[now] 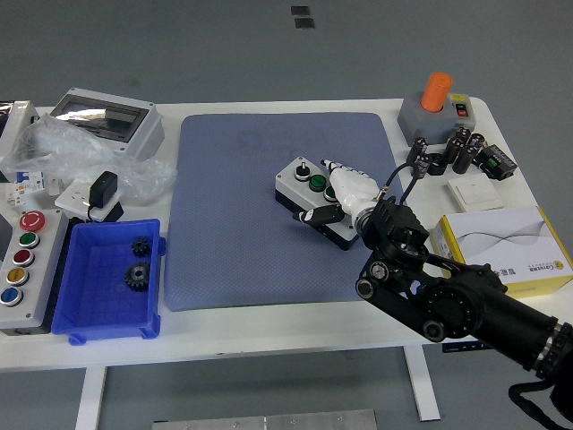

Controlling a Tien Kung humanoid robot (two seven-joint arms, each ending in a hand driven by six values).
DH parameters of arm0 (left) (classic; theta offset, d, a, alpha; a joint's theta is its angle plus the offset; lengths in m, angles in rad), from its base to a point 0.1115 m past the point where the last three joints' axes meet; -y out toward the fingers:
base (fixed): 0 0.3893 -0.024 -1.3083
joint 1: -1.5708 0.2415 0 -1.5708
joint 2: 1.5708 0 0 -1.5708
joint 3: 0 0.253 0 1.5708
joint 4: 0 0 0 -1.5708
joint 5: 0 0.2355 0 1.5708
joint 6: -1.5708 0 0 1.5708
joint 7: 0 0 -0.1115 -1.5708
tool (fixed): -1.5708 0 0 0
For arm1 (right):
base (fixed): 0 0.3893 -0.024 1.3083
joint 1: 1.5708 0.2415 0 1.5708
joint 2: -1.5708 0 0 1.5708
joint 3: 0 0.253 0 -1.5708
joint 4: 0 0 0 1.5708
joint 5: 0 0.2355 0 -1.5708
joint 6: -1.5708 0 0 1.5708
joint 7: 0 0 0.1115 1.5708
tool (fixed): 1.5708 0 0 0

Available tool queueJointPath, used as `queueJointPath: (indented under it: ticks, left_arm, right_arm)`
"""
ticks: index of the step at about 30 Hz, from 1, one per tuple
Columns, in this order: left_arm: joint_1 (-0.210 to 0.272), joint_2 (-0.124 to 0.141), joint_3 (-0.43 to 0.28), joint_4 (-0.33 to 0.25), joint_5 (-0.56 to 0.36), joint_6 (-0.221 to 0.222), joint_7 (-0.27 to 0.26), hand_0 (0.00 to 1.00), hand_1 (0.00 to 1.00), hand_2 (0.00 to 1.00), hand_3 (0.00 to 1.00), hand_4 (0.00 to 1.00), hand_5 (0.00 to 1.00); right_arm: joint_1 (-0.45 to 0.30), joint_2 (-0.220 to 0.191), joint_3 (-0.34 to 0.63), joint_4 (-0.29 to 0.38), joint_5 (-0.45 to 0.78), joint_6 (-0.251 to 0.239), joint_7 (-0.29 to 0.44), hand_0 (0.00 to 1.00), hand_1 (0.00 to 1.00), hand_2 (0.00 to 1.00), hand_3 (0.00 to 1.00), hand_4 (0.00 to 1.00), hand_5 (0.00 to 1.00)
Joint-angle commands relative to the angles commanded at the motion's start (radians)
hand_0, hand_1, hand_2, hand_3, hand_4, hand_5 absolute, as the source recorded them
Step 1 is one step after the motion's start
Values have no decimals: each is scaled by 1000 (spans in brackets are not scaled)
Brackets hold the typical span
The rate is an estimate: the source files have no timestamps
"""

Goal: Pick up the button,place it on the desk,press the button,press the button

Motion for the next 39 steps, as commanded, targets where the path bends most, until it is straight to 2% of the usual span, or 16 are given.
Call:
queueJointPath:
  ticks: [2,3,8,9,14,15,20,21,26,27,32,33,38,39]
  left_arm:
    - [0,0,0,0,0,0,0,644,645,566,609,613,232]
    - [0,0,1,0,0,0,0,643,645,566,607,608,232]
    - [-2,0,7,0,-5,7,-11,643,645,566,607,608,232]
    - [-3,0,7,0,-5,8,-13,643,645,565,608,603,227]
    - [-6,0,3,0,1,9,-17,643,645,565,608,603,227]
    - [-6,0,2,0,2,9,-17,641,644,565,606,599,224]
    - [-7,0,-2,0,6,8,-16,641,644,565,606,599,224]
    - [-7,0,-2,0,6,7,-17,639,643,563,605,593,219]
    - [-8,1,-3,0,8,7,-18,639,643,563,605,593,219]
    - [-8,1,-3,0,9,7,-19,639,644,564,605,589,215]
    - [-10,1,-6,0,13,6,-22,639,644,564,605,589,215]
    - [-10,1,-7,0,13,6,-22,636,642,565,604,590,221]
    - [-10,1,-6,0,10,8,-24,636,642,565,604,590,221]
    - [-10,1,-5,0,8,9,-24,635,641,565,606,586,213]
  right_arm:
    - [1,0,-3,-1,-4,0,0,946,930,998,998,979,459]
    - [2,0,-5,-2,-6,1,0,541,775,858,998,955,419]
    - [2,1,-17,-1,-17,12,0,541,775,858,998,955,419]
    - [3,2,-19,-1,-21,13,0,386,641,714,998,843,276]
    - [5,5,-31,-7,-35,15,0,386,641,714,998,843,276]
    - [5,5,-33,-9,-37,15,0,277,521,640,949,738,210]
    - [8,7,-42,-17,-48,13,0,277,521,640,949,738,210]
    - [8,7,-43,-18,-49,12,0,242,473,558,814,693,188]
    - [11,7,-52,-22,-54,15,0,242,473,558,814,693,188]
    - [12,7,-54,-22,-56,15,0,220,434,485,607,608,177]
    - [16,3,-62,-14,-63,26,0,220,434,485,607,608,177]
    - [17,2,-64,-10,-65,29,0,206,415,398,426,622,50]
    - [27,-25,-77,40,-81,39,0,206,415,398,426,622,50]
    - [33,-35,-81,58,-85,45,0,199,412,360,329,491,61]
